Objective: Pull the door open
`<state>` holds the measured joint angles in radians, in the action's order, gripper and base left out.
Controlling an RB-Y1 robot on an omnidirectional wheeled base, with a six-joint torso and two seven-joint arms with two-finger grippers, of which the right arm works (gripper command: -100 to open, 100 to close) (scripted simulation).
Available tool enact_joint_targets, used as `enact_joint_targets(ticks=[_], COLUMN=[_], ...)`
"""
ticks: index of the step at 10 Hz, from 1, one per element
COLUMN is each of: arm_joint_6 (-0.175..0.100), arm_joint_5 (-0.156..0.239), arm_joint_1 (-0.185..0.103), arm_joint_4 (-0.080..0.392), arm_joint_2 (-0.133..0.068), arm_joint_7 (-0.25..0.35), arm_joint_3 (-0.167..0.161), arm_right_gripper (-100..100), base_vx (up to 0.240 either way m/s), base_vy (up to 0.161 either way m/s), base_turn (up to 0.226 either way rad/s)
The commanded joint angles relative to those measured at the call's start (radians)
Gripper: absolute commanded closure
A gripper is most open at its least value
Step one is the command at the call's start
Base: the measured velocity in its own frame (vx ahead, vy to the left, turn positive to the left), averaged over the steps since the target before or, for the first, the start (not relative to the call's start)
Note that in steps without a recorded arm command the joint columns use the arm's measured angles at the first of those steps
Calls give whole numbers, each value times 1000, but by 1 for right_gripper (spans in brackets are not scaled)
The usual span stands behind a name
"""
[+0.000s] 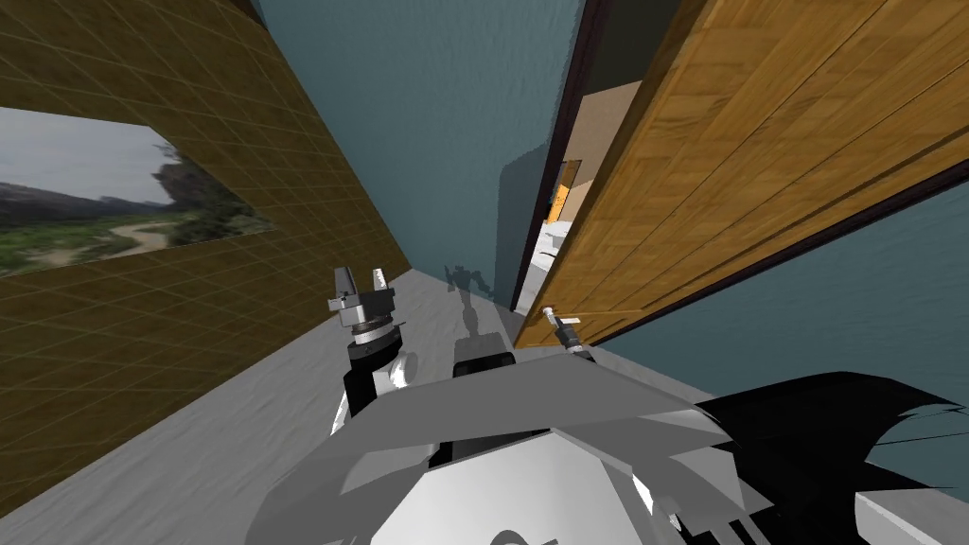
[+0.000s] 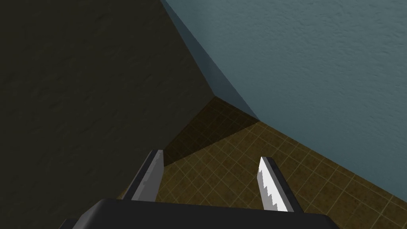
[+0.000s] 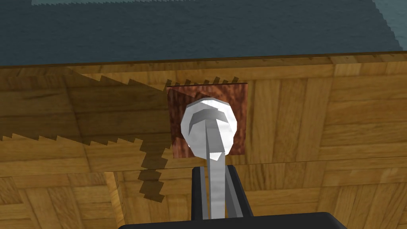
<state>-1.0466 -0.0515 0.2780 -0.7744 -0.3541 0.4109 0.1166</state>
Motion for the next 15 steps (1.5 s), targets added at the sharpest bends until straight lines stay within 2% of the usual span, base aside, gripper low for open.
enact_joint_targets(ticks=[1, 4, 5, 8, 15], arm_joint_6=[-32, -81, -68, -40, 45], arm_joint_5=[-2, -11, -11, 12, 82], arm_joint_1=[12, 33, 32, -9, -129], arm_joint_4=[16, 35, 24, 46, 100], arm_joint_2=[-13, -31, -25, -11, 21], arm_joint_7=[12, 32, 28, -3, -91], arm_joint_3=[0, -6, -8, -2, 22], arm_right_gripper=[100, 100, 100, 100, 100], base_vx=[-159, -220, -89, -203, -217], base_vy=[-55, -47, -22, -52, -59], base_turn=[137, 162, 33, 197, 214])
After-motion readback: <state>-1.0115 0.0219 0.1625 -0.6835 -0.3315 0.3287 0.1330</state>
